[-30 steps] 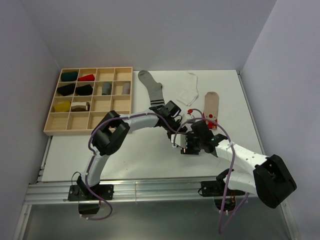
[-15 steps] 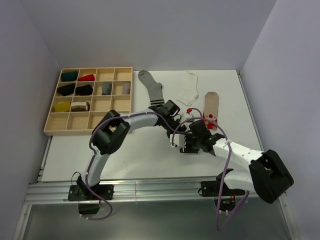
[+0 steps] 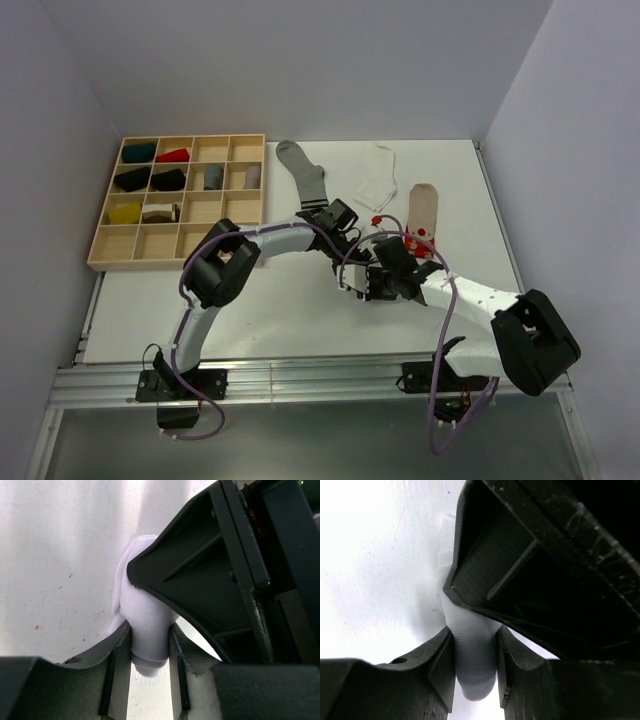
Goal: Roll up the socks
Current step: Pick up the sock at the center of the board.
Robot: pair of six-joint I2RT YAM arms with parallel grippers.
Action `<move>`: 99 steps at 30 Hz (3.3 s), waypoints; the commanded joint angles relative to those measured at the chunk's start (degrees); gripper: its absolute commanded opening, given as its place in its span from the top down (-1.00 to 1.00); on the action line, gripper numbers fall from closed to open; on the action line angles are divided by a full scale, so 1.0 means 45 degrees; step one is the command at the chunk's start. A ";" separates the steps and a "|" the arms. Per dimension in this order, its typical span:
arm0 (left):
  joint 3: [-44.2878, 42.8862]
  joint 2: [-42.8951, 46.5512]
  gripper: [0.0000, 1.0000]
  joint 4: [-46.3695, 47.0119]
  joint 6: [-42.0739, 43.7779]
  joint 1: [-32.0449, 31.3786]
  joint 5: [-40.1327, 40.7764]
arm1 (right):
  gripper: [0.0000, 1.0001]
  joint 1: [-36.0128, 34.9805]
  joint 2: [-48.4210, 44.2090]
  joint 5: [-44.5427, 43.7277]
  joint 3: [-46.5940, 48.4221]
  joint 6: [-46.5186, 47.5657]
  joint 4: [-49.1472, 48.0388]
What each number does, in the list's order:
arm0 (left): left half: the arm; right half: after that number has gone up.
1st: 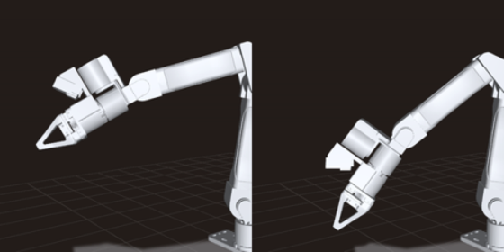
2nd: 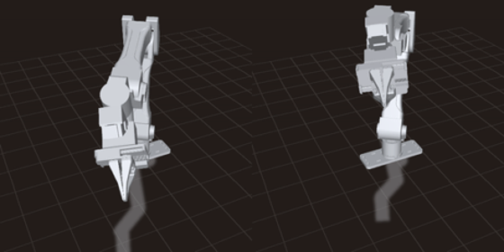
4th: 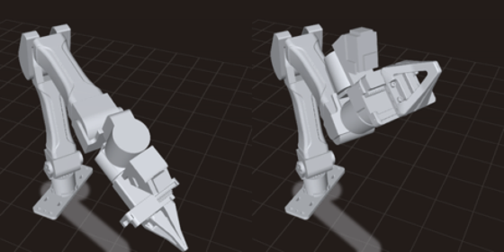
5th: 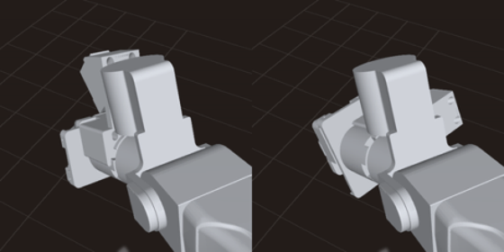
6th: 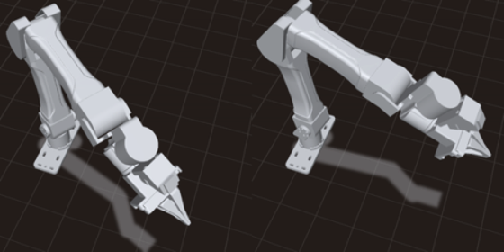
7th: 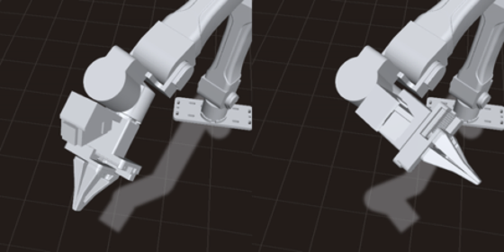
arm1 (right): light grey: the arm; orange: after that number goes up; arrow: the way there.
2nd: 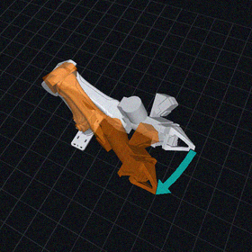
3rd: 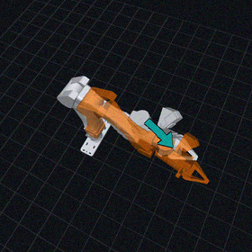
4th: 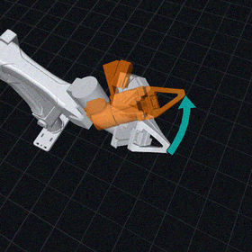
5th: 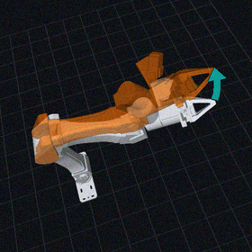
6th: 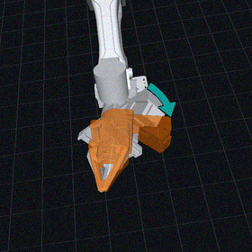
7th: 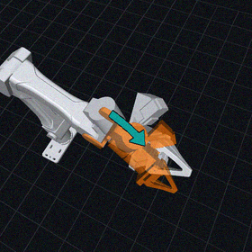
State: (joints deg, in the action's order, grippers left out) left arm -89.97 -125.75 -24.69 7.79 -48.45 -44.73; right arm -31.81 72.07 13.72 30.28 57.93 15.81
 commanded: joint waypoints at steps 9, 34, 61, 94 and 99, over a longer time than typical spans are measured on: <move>0.1106 0.0384 0.31 0.0538 -0.1593 0.0121 -0.0901 | 0.87 -0.0118 0.0663 -0.0586 0.0497 -0.0003 0.0040; 0.3236 0.2222 0.26 0.4959 -0.5324 0.2132 -0.1660 | 0.94 -0.0118 0.1073 -0.1114 0.0849 -0.0081 0.0256; 0.3080 0.2476 0.02 0.4041 -0.4681 0.2230 -0.1428 | 0.97 -0.0118 0.1542 -0.1193 0.1298 -0.0120 0.0841; 0.7142 1.1064 0.07 0.7479 -0.7298 0.4574 0.6713 | 1.00 -0.0118 0.2987 -0.0255 0.3484 -0.2052 0.2227; 0.7182 1.2358 0.05 0.6991 -0.7201 0.4945 0.6932 | 1.00 -0.0098 0.3124 0.0272 0.4323 -0.2619 0.2871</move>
State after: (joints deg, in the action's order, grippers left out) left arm -57.32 -74.24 7.44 -24.75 -27.16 -16.60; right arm -32.58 85.71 12.47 46.24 48.95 25.08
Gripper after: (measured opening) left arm 0.472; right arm 0.379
